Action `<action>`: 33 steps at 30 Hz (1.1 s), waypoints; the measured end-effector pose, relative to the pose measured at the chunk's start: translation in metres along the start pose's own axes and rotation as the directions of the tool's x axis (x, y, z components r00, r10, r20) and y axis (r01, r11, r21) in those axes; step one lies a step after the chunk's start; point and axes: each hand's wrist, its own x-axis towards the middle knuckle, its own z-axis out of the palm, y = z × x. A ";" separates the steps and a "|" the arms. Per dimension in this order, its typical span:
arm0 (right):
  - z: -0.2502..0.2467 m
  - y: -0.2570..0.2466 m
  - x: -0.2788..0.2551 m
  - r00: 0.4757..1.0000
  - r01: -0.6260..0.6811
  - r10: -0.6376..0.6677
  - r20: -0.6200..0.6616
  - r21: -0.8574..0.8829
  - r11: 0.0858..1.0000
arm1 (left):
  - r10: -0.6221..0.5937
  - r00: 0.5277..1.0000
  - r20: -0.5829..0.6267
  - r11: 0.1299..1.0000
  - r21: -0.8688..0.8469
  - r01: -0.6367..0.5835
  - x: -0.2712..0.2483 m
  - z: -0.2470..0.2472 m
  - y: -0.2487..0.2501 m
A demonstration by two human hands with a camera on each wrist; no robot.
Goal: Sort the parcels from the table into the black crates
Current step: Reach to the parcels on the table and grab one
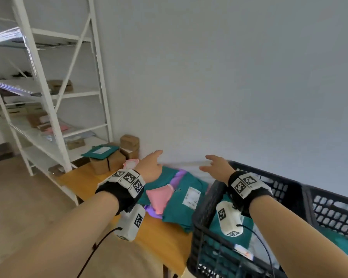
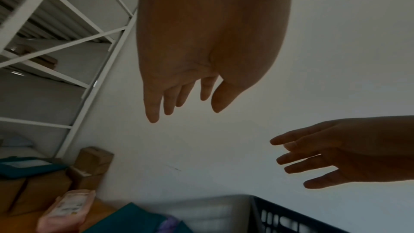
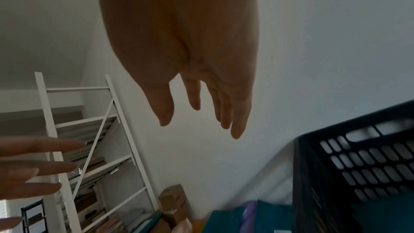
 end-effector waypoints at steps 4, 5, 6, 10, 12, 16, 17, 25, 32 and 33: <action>0.047 -0.020 0.006 0.997 -0.082 0.082 0.007 0.011 0.997 | -0.058 0.998 0.011 0.998 -0.015 0.058 0.004 -0.016 -0.057; 0.059 -0.022 0.011 0.996 -0.093 0.093 0.005 0.013 0.996 | -0.069 0.997 0.019 0.998 -0.012 0.069 0.006 -0.017 -0.071; 0.070 -0.025 0.016 0.994 -0.111 0.111 0.012 -0.004 0.994 | -0.086 0.996 0.025 0.996 -0.015 0.086 0.008 -0.017 -0.084; 0.111 -0.034 0.038 0.985 -0.145 0.151 0.081 -0.068 0.987 | -0.117 0.993 0.015 0.993 -0.009 0.117 0.018 -0.012 -0.132; 0.134 -0.033 0.057 0.984 -0.136 0.146 0.106 -0.090 0.987 | -0.128 0.991 0.038 0.992 -0.006 0.129 0.024 -0.008 -0.153; 0.179 -0.012 0.122 0.982 -0.115 0.129 0.138 -0.101 0.988 | -0.175 0.980 0.100 0.984 -0.002 0.176 0.050 0.003 -0.191; 0.186 -0.010 0.136 0.979 -0.126 0.144 0.148 -0.124 0.984 | -0.186 0.976 0.113 0.983 0.006 0.186 0.060 0.004 -0.199; 0.230 -0.015 0.203 0.953 -0.237 0.246 0.179 -0.069 0.969 | -0.235 0.954 0.187 0.971 0.089 0.222 0.166 -0.004 -0.229; 0.269 -0.013 0.253 0.923 -0.312 0.337 0.186 -0.151 0.938 | -0.158 0.948 0.277 0.983 0.131 0.126 0.218 0.015 -0.261; 0.275 -0.012 0.258 0.915 -0.329 0.356 0.191 -0.161 0.931 | -0.150 0.943 0.296 0.984 0.135 0.114 0.224 0.017 -0.265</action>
